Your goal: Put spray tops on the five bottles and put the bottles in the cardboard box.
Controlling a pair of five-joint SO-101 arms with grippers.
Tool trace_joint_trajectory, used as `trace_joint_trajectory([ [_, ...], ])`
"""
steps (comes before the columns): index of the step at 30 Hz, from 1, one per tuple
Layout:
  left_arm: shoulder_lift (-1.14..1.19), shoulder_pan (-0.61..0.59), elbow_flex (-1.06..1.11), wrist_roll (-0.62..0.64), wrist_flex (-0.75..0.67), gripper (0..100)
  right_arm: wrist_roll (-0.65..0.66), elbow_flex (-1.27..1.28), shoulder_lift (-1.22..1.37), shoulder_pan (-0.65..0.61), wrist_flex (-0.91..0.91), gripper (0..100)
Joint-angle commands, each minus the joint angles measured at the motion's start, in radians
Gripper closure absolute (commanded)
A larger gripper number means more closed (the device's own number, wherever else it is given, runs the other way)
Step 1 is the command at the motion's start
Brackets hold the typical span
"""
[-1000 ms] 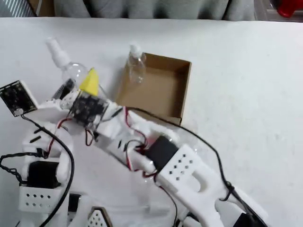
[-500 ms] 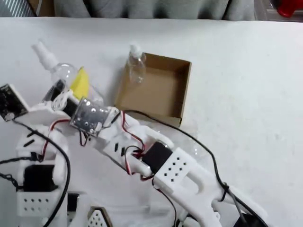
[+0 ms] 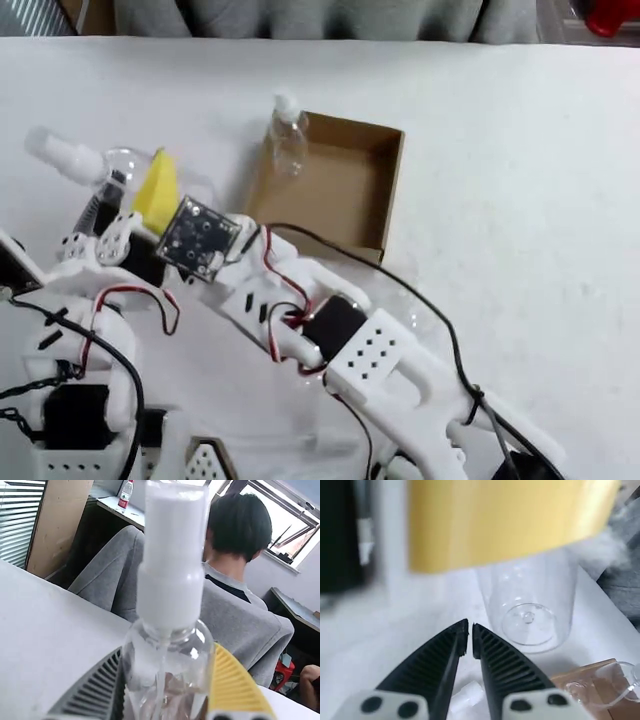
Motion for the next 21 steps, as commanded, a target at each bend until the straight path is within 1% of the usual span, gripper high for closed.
trace_joint_trajectory([
  [1, -0.021, -0.002, 0.029, 0.000, -0.023, 98, -0.006, -0.021, -0.027, 0.053, -0.033, 98.3],
  [5, -0.021, -0.008, 0.104, 0.000, -0.129, 98, -0.006, -0.023, -0.039, 0.050, 0.071, 98.3],
  [10, -0.016, 0.002, 0.106, 0.000, -0.144, 98, -0.005, -0.026, -0.143, 0.071, 0.259, 98.3],
  [13, 0.051, 0.045, 0.077, 0.000, -0.144, 98, -0.005, -0.026, -0.239, 0.136, 0.335, 98.3],
  [16, 0.197, 0.070, 0.014, -0.003, -0.141, 98, -0.005, -0.021, -0.311, 0.232, 0.424, 98.3],
  [20, 0.383, 0.074, -0.051, -0.075, -0.149, 98, -0.005, -0.018, -0.351, 0.366, 0.539, 98.3],
  [21, 0.415, 0.073, -0.055, -0.089, -0.170, 98, -0.005, -0.018, -0.351, 0.406, 0.558, 98.3],
])
